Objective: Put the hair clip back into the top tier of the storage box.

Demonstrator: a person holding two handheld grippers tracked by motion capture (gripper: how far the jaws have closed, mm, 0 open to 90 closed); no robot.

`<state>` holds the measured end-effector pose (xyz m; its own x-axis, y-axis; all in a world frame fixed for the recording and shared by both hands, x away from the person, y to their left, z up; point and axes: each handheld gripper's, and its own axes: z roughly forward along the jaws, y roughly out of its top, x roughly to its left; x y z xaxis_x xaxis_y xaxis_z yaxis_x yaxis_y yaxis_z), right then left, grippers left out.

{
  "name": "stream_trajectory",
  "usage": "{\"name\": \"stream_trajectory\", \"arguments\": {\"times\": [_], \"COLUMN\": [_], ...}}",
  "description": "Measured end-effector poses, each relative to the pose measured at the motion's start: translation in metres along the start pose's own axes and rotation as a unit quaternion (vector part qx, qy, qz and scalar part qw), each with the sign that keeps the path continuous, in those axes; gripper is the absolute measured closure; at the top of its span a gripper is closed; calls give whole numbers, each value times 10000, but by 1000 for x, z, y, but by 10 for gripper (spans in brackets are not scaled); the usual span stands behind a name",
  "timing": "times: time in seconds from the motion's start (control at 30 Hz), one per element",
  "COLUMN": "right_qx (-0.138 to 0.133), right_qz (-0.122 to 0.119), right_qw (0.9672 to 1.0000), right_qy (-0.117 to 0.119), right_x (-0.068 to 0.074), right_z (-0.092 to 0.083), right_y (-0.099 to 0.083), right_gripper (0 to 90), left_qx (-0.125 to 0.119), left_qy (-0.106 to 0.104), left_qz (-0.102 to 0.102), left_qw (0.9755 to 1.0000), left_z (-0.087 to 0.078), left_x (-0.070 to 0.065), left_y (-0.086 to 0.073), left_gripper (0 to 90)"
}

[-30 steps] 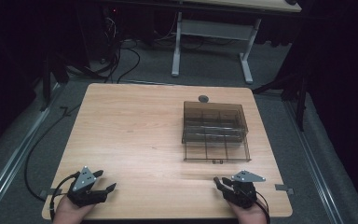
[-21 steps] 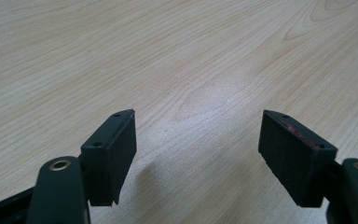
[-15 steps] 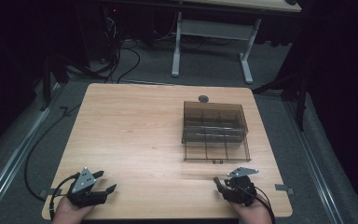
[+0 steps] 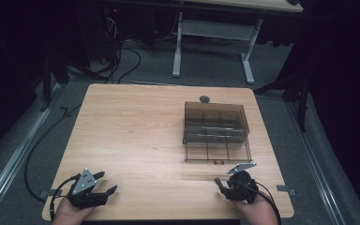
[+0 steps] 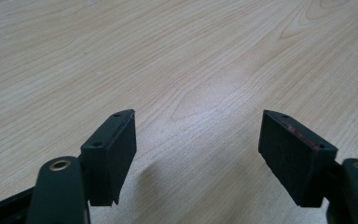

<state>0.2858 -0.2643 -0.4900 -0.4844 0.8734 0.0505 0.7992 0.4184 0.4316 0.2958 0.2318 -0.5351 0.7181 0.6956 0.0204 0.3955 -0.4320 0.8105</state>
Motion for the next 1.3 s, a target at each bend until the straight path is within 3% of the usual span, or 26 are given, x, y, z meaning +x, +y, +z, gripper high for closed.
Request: {"name": "stream_trajectory", "arguments": {"times": [0.23, 0.57, 0.87, 1.3], "right_qx": [374, 906, 1268, 1520], "right_qz": [-91, -306, -341, -348], "right_qw": [9992, 9954, 9913, 9877], "right_qy": [75, 88, 97, 133], "right_x": [1, 2, 1, -4], "right_z": [3, 5, 10, 15], "right_y": [9, 24, 37, 47], "right_gripper": [590, 610, 639, 695], "left_qx": [8, 22, 34, 52], "left_qy": [-16, -59, -80, -105], "left_qz": [15, 37, 54, 64], "left_qw": [10000, 10000, 9999, 9999], "left_z": [0, 0, 0, 0], "left_x": [0, 0, 0, 0], "left_y": [0, 0, 0, 0], "left_gripper": [280, 280, 280, 280]}}
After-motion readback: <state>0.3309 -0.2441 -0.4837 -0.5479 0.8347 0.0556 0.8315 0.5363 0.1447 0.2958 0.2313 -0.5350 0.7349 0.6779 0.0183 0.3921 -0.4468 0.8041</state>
